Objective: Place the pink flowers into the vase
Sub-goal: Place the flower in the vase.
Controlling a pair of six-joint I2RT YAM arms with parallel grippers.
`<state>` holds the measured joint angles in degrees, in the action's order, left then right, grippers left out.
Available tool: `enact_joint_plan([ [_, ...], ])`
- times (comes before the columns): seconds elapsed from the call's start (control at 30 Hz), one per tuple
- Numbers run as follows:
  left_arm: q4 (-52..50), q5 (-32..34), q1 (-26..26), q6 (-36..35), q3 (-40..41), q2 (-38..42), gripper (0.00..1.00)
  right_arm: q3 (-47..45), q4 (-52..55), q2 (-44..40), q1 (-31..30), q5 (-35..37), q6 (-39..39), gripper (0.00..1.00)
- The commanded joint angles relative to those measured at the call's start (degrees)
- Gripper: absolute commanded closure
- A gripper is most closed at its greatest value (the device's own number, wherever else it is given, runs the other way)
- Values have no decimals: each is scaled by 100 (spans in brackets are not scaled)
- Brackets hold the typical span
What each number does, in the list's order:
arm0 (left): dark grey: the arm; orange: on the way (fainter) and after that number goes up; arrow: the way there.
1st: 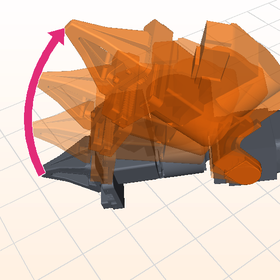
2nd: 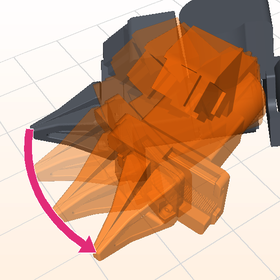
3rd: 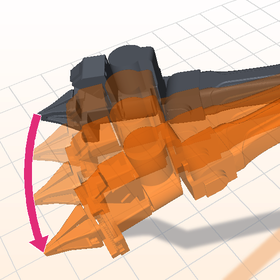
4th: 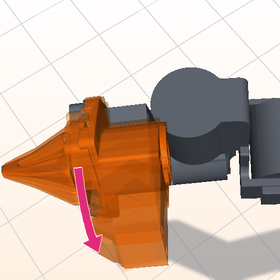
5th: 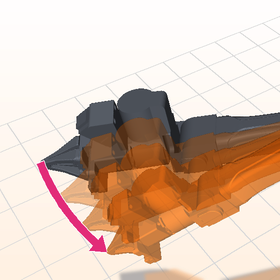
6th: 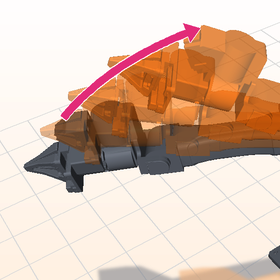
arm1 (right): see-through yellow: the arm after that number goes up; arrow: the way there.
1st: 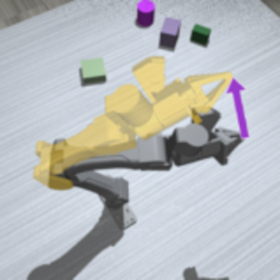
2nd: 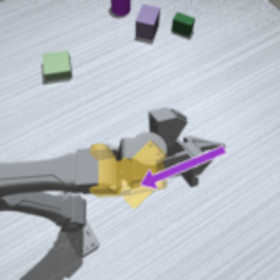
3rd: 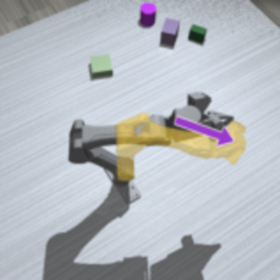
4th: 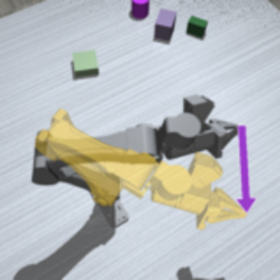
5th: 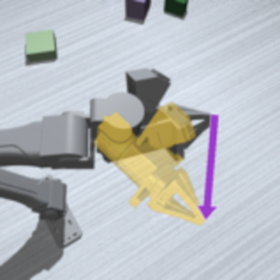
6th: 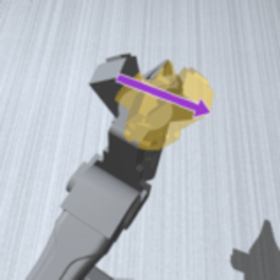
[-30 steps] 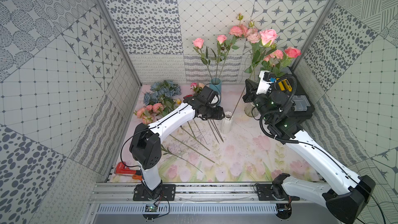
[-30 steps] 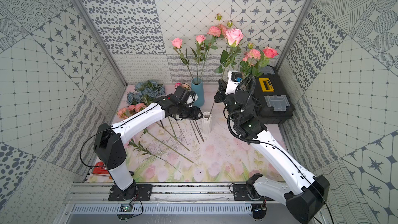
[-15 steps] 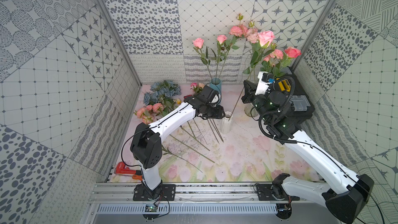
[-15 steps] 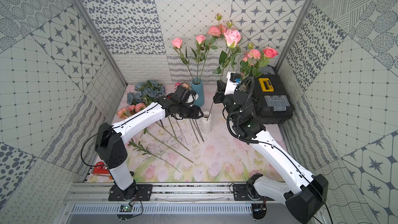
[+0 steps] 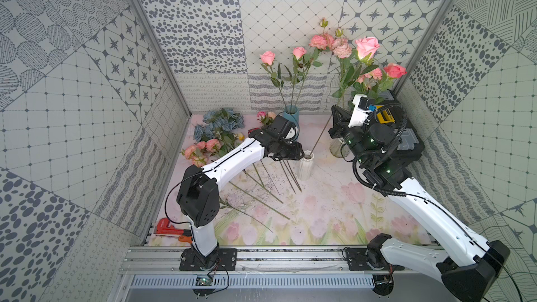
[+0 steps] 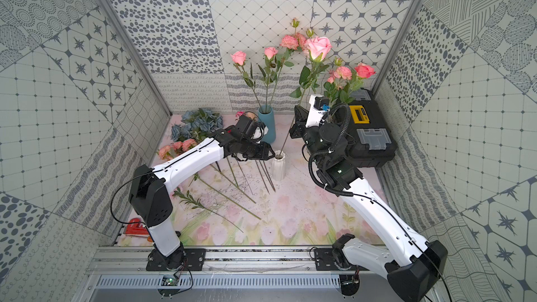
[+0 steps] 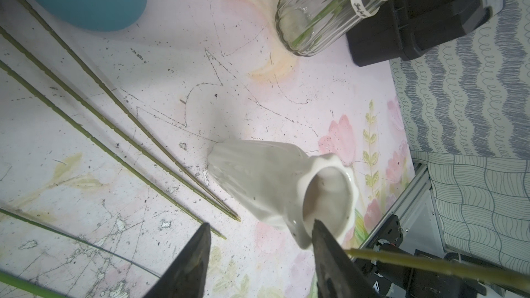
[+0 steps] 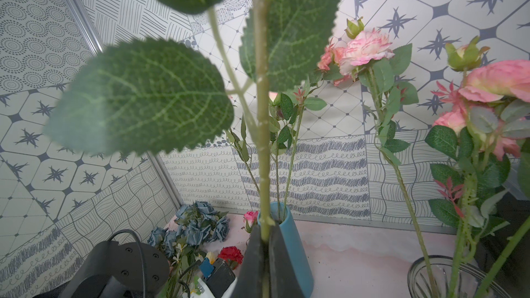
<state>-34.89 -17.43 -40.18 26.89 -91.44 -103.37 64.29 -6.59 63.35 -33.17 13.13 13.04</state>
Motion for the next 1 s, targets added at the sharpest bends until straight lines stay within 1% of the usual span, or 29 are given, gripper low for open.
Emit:
enact_joint_plan([
  [0.0, -130, 73, -19, -116, -57, -43, 44, 139, -399, 34, -32, 66, -117, 100],
  [0.33, -141, 68, -20, -127, -58, -51, 45, -48, -765, 131, -32, 160, -279, 100],
  [0.57, -128, 65, -21, -107, -85, -32, 45, -188, -852, 357, -32, 186, -327, 100],
  [0.97, -105, 39, -24, -105, -109, -29, 44, -893, -1064, 592, -104, 129, 8, 100],
])
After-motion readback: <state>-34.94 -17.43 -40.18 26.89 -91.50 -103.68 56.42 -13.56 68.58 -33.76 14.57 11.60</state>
